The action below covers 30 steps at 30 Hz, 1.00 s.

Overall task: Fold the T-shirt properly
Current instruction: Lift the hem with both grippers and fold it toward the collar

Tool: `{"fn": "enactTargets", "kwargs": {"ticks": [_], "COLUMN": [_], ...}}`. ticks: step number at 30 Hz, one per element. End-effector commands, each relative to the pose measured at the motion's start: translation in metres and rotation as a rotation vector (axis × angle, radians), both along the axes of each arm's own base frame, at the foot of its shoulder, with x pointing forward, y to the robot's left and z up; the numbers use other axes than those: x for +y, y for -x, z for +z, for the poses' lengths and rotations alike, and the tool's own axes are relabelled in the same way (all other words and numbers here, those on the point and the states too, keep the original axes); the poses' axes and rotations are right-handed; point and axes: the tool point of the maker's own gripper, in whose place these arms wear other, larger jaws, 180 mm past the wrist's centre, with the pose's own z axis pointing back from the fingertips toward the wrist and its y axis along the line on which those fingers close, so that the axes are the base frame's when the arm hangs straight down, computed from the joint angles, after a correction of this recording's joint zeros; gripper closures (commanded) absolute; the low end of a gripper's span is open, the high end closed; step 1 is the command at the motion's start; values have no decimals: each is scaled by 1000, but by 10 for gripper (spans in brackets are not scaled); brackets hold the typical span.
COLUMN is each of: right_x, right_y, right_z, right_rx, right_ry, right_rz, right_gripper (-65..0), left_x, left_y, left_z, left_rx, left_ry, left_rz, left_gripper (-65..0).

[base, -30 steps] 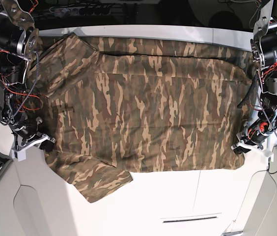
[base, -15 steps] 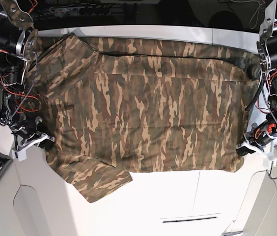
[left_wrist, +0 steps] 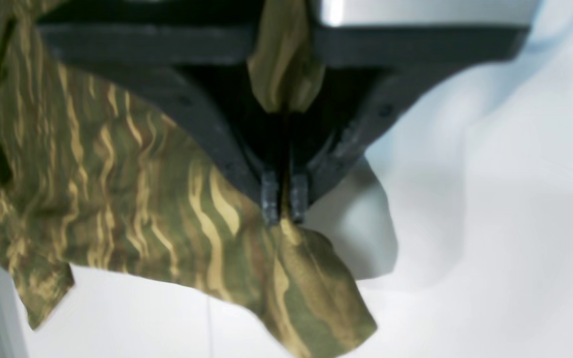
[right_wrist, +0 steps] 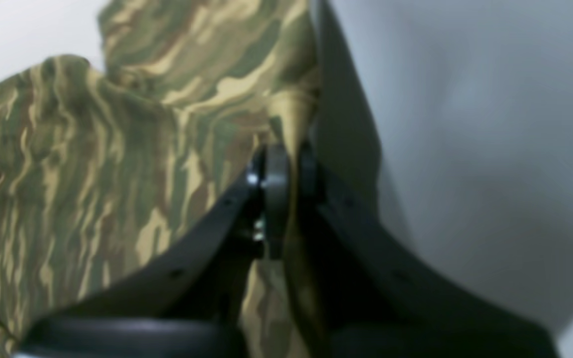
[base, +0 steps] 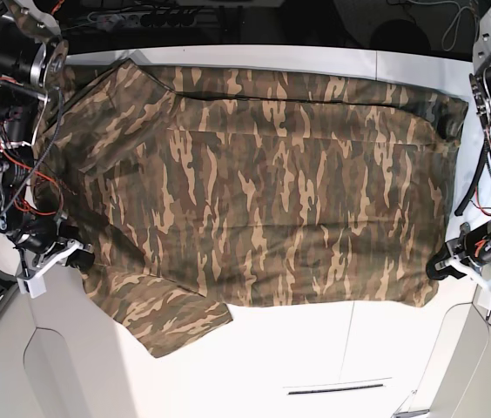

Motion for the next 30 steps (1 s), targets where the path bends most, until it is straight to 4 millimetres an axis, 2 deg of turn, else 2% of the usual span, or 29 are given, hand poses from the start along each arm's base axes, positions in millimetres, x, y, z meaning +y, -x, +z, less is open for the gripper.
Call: {"fn": "enactTargets", "kwargs": {"ticks": [1,6,11,17,22,23,25,27,28,30], "right_x": [-11,-24,-37,-48,-48,-48,-50,-51,-51,-52], "right_y": [-8,14,38,68,85,86,87,85,84,81], "right_z": [21,24,24,6,-10,-11,-13,-11,-10,-7], "right_rx": [-62,-74,-69,-9,22,25,32,20,13,-10], "right_ry": [13,41,80,113,106,113,127,125,123,120], "right_rz": [-5,5,16,23,10,10,11,-1,-4,-12], "right_gripper": [0,0,0,0,0,-20,-214,-354,-383,-384], "left_x": [10,12,10,1,-10,-10,-11,-11,-11,-11], "left_y": [-10,6,36,69,83,84,84,84,84,84], "left_z": [27,31,23,9,-1,-2,-2,-2,-2,-2], "left_rx": [-69,-45,-5,30,32,30,29,29,29,31], "left_ry": [0,13,-5,-70,-74,-72,-70,-70,-70,-71], "left_rz": [0,-33,-86,-160,-185,-182,-182,-182,-182,-183], "left_gripper": [0,0,0,0,0,0,0,0,0,0]}}
